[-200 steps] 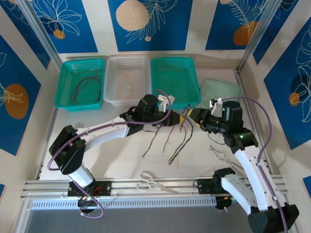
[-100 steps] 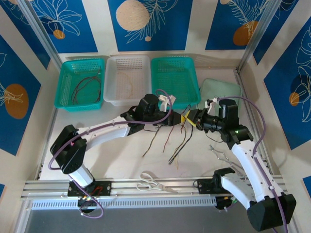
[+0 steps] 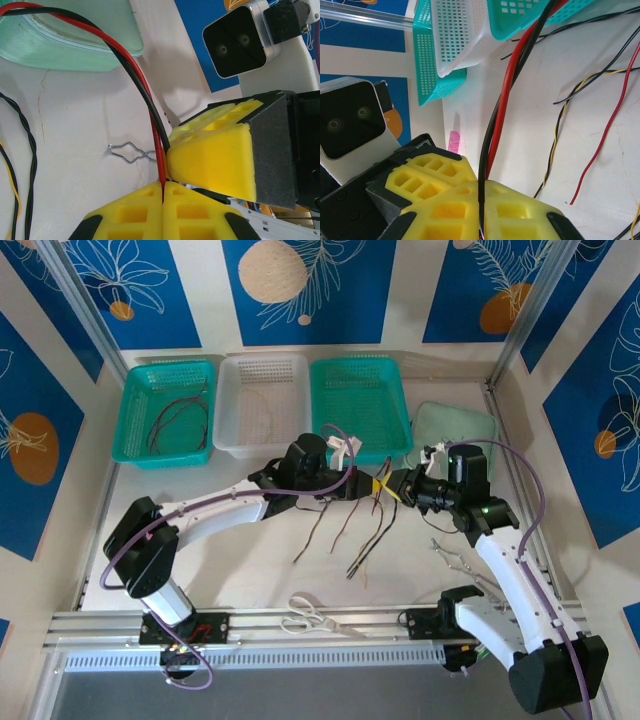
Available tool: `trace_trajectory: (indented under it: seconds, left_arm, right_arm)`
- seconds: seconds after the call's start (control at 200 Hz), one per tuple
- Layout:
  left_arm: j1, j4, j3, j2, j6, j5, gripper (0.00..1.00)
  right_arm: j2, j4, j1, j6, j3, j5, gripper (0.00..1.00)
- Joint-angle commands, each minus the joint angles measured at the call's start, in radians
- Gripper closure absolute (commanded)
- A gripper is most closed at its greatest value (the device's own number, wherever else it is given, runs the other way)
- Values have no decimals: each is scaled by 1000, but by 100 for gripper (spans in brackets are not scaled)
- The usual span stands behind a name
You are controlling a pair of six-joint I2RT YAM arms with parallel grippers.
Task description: Untangle the cables
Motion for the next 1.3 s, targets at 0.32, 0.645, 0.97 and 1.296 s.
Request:
trace_trajectory:
  seconds: [0.32, 0.645, 0.97, 1.296]
  left_arm:
    - [48, -29, 23, -28, -10, -59, 100]
    - [126, -236, 13, -167, 118, -177, 100]
    - [287, -440, 16, -375, 238, -276, 100]
    - [450, -535, 10, -530, 286, -265, 100]
  right_arm:
    - [-36, -135, -11, -62, 83, 15, 99]
    - [-51, -239, -99, -113, 254, 55, 100]
    - [-55, -242, -151, -140, 445, 115, 100]
    - [-43, -223, -170, -195, 513, 157, 100]
